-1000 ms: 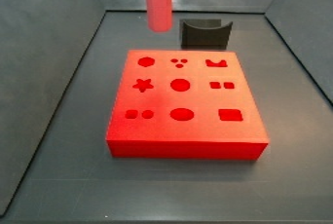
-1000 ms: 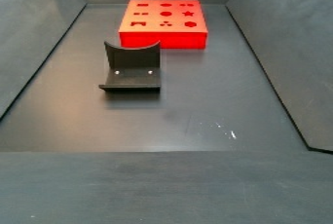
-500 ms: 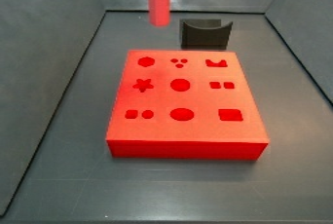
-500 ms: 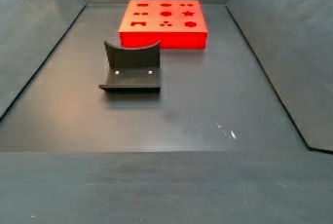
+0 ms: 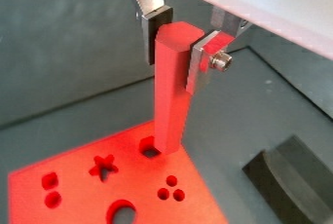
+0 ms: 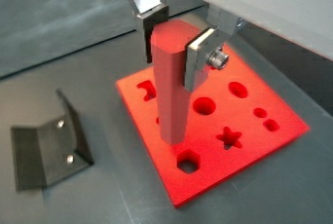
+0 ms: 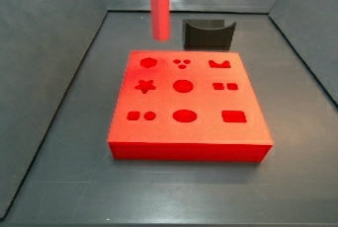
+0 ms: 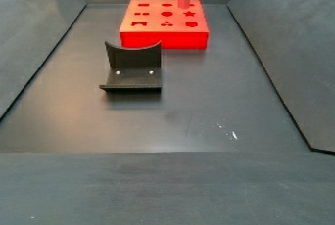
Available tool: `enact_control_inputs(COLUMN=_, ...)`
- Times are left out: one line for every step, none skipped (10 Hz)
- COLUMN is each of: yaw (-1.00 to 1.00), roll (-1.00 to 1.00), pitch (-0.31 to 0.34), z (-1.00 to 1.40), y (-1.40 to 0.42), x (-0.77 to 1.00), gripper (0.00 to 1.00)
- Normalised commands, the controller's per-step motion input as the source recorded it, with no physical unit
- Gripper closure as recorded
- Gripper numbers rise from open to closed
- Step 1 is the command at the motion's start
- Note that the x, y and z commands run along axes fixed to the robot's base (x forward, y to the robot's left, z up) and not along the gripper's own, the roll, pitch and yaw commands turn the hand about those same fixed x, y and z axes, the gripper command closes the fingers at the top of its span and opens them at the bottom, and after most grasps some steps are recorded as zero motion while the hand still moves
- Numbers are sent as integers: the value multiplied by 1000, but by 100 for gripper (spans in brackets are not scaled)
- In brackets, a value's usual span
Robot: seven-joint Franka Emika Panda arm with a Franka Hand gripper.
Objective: Insert the hexagon object.
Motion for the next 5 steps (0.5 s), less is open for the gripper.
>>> enact_control_inputs(yaw=503, roll=50, pitch=-157, z=-289, y=-186, x=-40, gripper=100)
enact_control_inputs(yaw=49, roll=0, pitch=-153, z=-363, y=-134, x=-146, gripper=100)
enact_control_inputs(yaw=0, roll=0, pitch=-127, z=-377, y=-106, x=-220, gripper=100)
enact_control_inputs(yaw=0, roll=0, pitch=-109, z=-389, y=-31, x=-203, gripper=100)
enact_control_inputs(yaw=0, roll=0, pitch=-110, z=-383, y=-17, x=-237, gripper=100)
